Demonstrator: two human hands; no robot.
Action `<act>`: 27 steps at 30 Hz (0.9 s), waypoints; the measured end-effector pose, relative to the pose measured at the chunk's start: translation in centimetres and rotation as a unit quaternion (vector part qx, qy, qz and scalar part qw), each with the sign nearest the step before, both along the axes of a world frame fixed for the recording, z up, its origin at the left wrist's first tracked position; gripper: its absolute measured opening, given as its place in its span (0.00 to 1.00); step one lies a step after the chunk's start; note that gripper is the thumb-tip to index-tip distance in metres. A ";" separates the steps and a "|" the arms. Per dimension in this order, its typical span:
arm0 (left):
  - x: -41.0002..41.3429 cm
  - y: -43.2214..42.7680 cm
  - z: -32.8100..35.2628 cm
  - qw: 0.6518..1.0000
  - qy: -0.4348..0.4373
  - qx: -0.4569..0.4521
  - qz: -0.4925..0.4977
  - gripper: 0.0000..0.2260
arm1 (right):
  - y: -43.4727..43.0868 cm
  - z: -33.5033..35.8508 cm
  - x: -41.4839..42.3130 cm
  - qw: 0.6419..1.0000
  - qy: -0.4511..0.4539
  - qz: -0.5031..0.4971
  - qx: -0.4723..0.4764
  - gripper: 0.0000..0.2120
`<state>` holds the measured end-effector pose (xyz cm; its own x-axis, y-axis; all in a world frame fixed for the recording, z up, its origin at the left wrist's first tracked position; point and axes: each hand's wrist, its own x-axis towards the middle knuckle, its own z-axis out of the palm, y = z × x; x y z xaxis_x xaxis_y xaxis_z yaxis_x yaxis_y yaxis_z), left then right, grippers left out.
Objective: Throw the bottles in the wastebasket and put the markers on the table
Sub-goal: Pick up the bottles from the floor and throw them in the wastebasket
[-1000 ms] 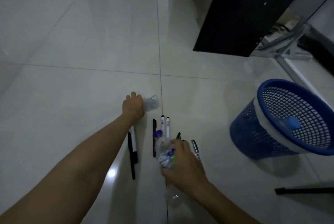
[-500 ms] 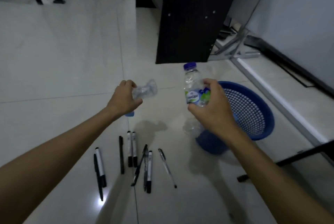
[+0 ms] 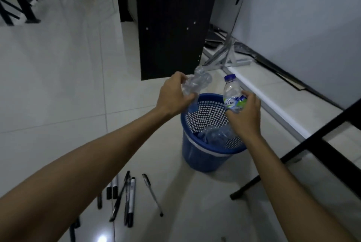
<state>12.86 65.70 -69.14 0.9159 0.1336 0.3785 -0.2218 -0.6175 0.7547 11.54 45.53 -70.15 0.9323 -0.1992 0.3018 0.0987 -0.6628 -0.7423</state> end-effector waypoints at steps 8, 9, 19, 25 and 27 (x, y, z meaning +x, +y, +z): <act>1.7 -5.4 -2.1 0.993 0.056 0.104 -0.003 0.22 | -3.4 -0.9 0.8 0.998 0.064 0.006 -0.017 0.34; 1.7 -5.6 -2.5 0.990 0.071 0.124 0.000 0.23 | -3.5 -1.0 0.7 0.997 0.073 0.017 -0.037 0.35; 0.2 -4.0 -3.1 0.984 0.058 0.170 -0.008 0.26 | -1.6 -1.0 -0.5 0.988 0.048 0.077 -0.125 0.31; -3.2 1.7 -3.1 0.982 0.063 0.173 0.028 0.25 | 5.3 -0.5 -3.6 0.973 -0.042 0.196 -0.111 0.26; -4.7 4.1 -3.5 0.983 0.077 0.162 0.048 0.25 | 8.3 -0.5 -5.2 0.959 -0.066 0.254 -0.109 0.24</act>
<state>8.16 69.85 -72.64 0.9547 0.1162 0.2739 -0.0506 -0.8438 0.5343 6.29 53.83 -70.65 0.8429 0.3516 0.4074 0.5338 -0.6427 -0.5496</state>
